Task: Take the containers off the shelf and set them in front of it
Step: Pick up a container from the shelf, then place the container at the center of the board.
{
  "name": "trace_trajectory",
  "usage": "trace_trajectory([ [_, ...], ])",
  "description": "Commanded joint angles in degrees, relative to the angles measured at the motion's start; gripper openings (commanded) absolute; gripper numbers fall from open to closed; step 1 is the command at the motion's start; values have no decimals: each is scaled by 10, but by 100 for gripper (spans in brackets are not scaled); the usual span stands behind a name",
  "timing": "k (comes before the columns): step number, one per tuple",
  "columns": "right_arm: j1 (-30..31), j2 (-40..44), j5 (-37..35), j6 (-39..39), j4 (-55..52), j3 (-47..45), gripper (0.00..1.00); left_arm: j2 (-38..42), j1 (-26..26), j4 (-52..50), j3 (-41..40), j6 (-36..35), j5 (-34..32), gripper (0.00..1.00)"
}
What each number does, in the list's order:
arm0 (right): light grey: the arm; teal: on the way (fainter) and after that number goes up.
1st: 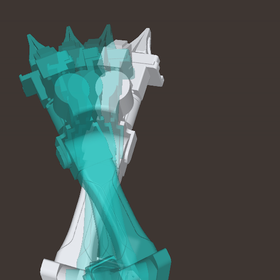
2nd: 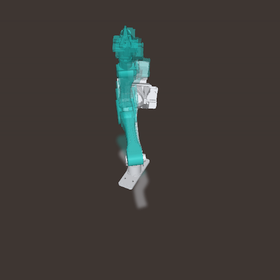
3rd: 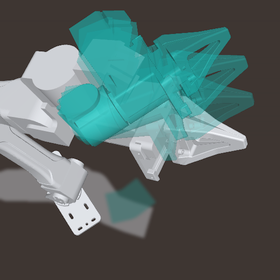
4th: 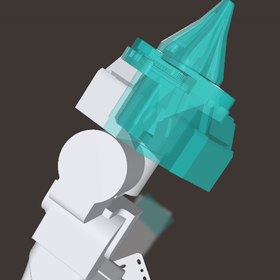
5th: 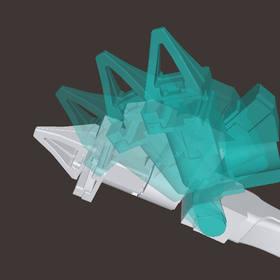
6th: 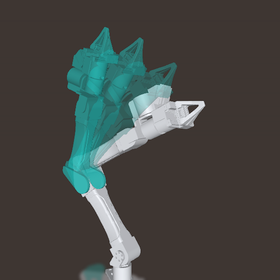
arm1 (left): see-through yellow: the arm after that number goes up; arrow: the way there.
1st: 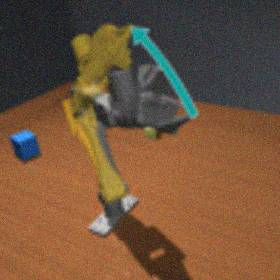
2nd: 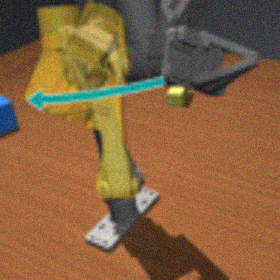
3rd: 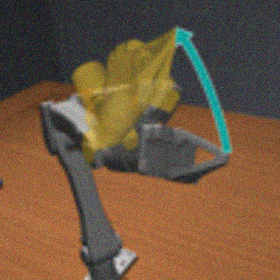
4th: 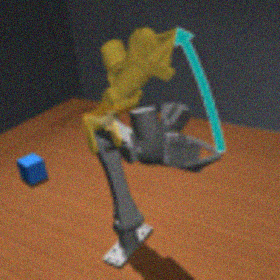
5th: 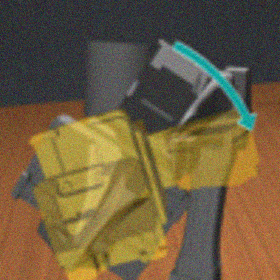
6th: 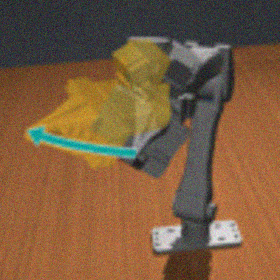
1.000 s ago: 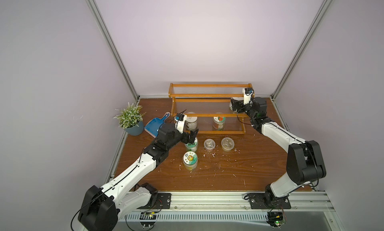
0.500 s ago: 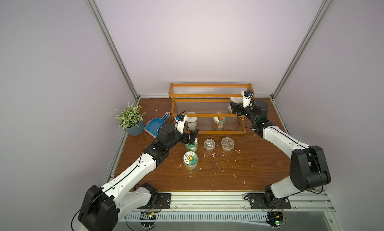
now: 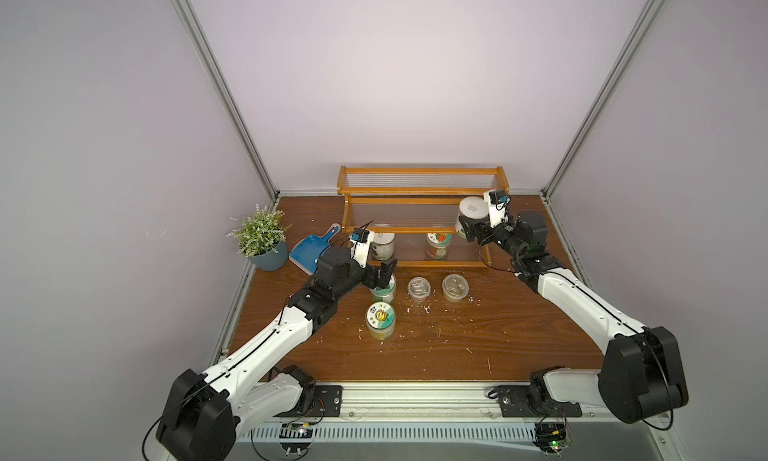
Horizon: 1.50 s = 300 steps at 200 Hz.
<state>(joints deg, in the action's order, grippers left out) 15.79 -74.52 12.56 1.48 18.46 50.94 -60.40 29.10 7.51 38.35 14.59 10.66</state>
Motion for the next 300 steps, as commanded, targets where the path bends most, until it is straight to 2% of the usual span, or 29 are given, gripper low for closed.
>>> trace_trajectory([
  [1,12,58,33,-15,-18,-9,83,4,-5,4,-1,-2,14,99],
  [54,58,191,91,-27,-107,-65,83,5,-6,-2,5,-5,15,99],
  [81,105,258,90,-18,-128,-114,83,1,-5,-4,8,-8,16,99],
  [122,186,312,83,29,-76,-216,83,-8,-6,-5,14,-9,19,99],
  [154,264,289,44,38,-10,-268,83,-10,-6,-6,18,-9,19,99],
  [197,337,197,5,24,89,-300,83,-7,-5,-9,16,-6,15,99],
  [247,350,116,1,10,154,-310,84,-9,-6,-12,14,-6,13,99],
  [300,357,66,-3,-7,185,-313,85,-8,-6,-15,13,-6,9,99],
])
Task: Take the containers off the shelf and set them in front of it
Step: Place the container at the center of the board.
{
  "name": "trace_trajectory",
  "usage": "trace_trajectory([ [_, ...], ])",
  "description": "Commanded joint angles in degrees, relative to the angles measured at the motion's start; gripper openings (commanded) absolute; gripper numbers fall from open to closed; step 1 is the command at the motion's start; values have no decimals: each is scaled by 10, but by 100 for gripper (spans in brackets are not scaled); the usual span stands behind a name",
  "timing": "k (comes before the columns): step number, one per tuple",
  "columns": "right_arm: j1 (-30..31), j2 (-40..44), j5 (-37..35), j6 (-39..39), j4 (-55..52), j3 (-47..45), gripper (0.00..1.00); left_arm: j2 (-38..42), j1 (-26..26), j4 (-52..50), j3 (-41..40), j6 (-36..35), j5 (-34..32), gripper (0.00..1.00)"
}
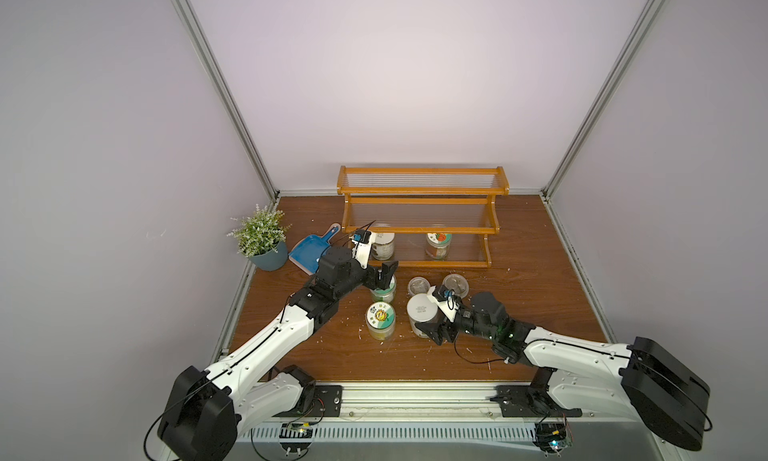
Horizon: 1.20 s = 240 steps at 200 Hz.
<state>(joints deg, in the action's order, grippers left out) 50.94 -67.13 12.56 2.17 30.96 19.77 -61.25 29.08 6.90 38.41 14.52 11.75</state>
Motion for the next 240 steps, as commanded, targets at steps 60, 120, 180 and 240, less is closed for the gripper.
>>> trace_trajectory([
  [60,7,-40,4,-11,79,-12,88,0,-5,-8,7,-5,-5,99],
  [120,7,-70,6,-17,77,-6,91,-3,-6,-12,8,-8,-7,99],
  [180,7,-32,-36,-34,21,-3,99,-7,-6,-13,9,-10,-6,99],
  [240,7,-4,-41,-37,-7,1,98,-10,-6,-10,8,-10,-4,99],
])
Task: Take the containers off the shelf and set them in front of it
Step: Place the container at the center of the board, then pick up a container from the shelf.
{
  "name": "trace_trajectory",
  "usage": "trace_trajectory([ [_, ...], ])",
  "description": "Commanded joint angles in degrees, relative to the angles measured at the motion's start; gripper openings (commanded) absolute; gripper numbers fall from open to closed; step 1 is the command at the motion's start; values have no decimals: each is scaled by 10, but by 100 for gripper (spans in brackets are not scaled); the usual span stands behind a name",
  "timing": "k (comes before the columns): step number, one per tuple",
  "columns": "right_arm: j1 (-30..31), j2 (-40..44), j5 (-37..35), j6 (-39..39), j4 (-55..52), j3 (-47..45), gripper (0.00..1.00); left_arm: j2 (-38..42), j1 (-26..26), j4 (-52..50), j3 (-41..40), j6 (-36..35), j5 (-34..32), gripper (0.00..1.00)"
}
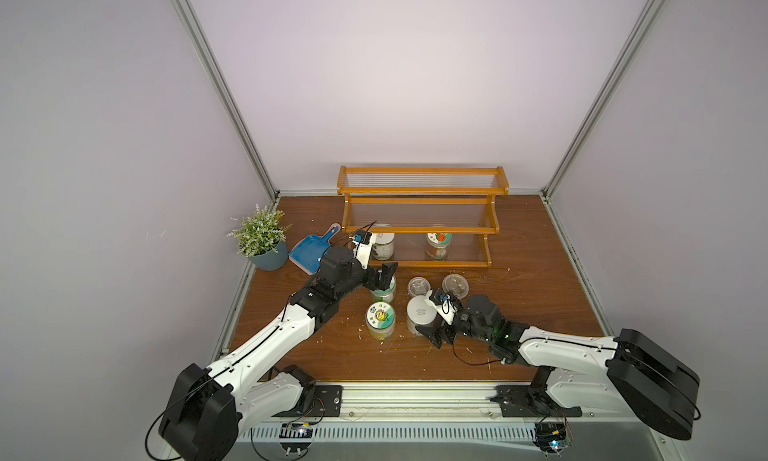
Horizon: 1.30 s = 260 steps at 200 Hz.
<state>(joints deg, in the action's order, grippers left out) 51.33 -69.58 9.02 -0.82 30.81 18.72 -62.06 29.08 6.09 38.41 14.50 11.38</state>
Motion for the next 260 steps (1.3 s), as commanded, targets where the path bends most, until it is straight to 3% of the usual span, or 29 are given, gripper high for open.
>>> trace_trajectory([
  [1,3,22,-5,-7,-6,11,98,-2,-6,-3,9,-10,-1,99],
  [48,3,55,18,-1,-58,27,99,-8,-5,1,8,-9,-5,99],
  [125,-29,183,-1,3,-268,121,99,-32,-6,25,-26,-5,-93,99],
  [188,-79,236,26,10,-301,148,99,-144,-6,154,-18,-7,-121,99],
  [235,-117,238,105,16,-319,163,99,-232,-7,189,30,-15,-155,99],
  [260,-126,240,109,10,-333,172,99,-271,-9,185,63,-28,-172,99],
])
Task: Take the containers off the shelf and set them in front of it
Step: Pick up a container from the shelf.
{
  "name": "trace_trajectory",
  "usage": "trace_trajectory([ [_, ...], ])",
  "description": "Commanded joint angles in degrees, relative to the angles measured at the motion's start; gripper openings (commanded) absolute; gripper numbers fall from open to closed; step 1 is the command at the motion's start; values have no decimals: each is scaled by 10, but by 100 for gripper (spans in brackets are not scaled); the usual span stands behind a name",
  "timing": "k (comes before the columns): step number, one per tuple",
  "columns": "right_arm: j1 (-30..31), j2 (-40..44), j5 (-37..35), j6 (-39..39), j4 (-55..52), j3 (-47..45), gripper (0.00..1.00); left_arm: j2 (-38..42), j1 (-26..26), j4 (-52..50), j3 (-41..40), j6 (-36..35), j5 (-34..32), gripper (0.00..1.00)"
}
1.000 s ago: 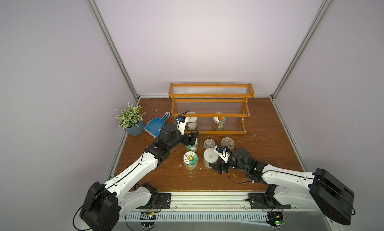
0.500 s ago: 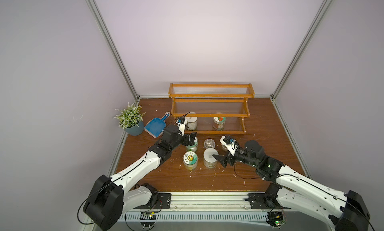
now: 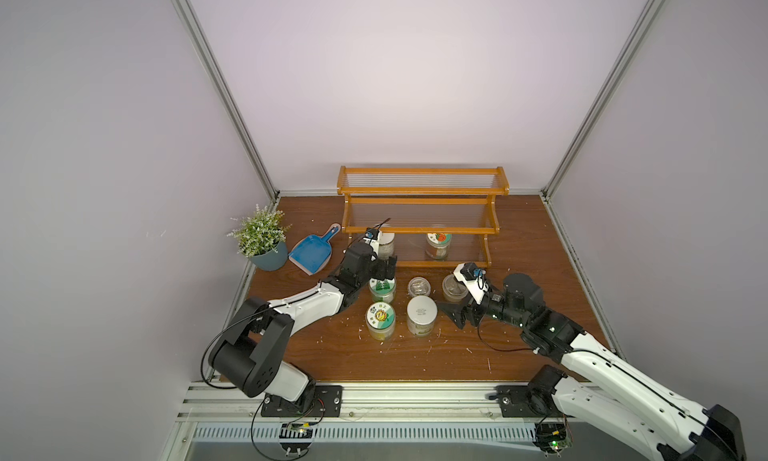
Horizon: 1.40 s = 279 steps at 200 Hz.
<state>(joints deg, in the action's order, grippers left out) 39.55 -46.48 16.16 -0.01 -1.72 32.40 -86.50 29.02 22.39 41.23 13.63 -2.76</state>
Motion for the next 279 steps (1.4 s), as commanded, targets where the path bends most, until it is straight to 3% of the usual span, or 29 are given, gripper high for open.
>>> trace_trajectory([
  [1,-8,9,38,2,-8,35,99,-29,-9,22,36,-19,-30,99],
  [187,-42,8,62,6,-18,36,99,-156,-40,68,125,-39,9,98],
  [238,-46,8,63,8,-13,28,99,-144,-43,63,126,-54,9,89],
  [279,-47,1,67,10,0,23,99,-109,-43,49,117,-58,7,88],
])
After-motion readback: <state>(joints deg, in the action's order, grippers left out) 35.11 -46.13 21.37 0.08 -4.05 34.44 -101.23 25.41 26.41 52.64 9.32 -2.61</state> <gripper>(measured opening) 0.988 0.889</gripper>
